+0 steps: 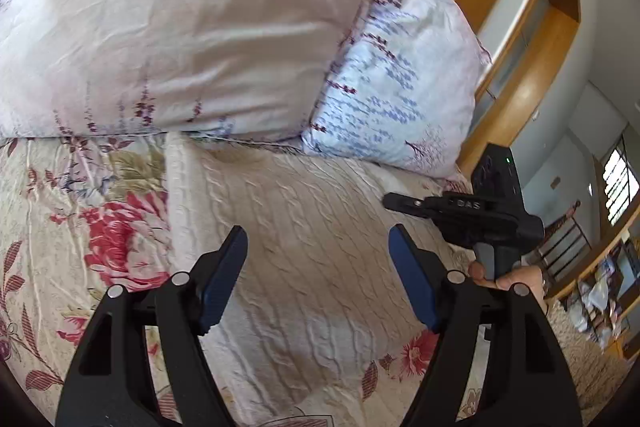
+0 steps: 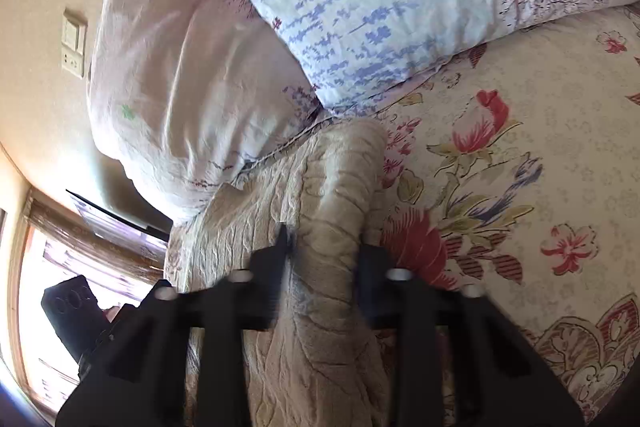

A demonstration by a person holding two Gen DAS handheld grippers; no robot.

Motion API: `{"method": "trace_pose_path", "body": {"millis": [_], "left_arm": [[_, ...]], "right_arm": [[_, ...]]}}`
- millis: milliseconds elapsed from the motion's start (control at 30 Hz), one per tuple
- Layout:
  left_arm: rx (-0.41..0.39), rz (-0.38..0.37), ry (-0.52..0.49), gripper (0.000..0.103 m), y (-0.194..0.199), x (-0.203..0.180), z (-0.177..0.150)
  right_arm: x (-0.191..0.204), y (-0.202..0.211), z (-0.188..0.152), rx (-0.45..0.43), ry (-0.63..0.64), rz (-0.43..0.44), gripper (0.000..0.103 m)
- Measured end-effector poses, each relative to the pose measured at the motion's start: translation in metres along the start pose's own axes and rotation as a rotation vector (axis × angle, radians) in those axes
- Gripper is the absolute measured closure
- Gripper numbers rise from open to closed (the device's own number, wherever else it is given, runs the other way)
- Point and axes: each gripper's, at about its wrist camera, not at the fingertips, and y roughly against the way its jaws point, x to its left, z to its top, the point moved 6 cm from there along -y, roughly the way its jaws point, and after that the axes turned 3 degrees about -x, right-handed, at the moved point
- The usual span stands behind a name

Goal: Fold small clothes

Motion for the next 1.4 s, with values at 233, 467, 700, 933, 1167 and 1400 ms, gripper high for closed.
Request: {"method": "trace_pose_path", "body": {"millis": [233, 467, 700, 933, 1167, 1400], "left_arm": [[0.075, 0.030, -0.076, 0.030, -0.022, -0.015, -0.026], [0.059, 0.065, -0.076, 0.030, -0.016, -0.015, -0.030], [-0.022, 0.274, -0.104, 0.030, 0.024, 0.009, -0.034], [0.108, 0.375, -0.139, 0.029, 0.008, 0.028, -0.066], [0.133, 0.343, -0.046, 0.026, 0.011, 0.039, -0.078], [0.138, 0.371, -0.027, 0.018, 0.014, 0.040, -0.086]], "right_arm": [[-0.021, 0.008, 0.001, -0.062, 0.015, -0.182, 0.092], [0.001, 0.043, -0.008, -0.138, 0.134, -0.198, 0.086], [0.052, 0.066, -0.060, -0.125, 0.426, -0.168, 0.086], [0.042, 0.035, -0.094, 0.005, 0.535, -0.344, 0.085], [0.045, 0.047, -0.099, -0.026, 0.503, -0.334, 0.069], [0.053, 0.041, -0.113, -0.029, 0.602, -0.446, 0.065]]}}
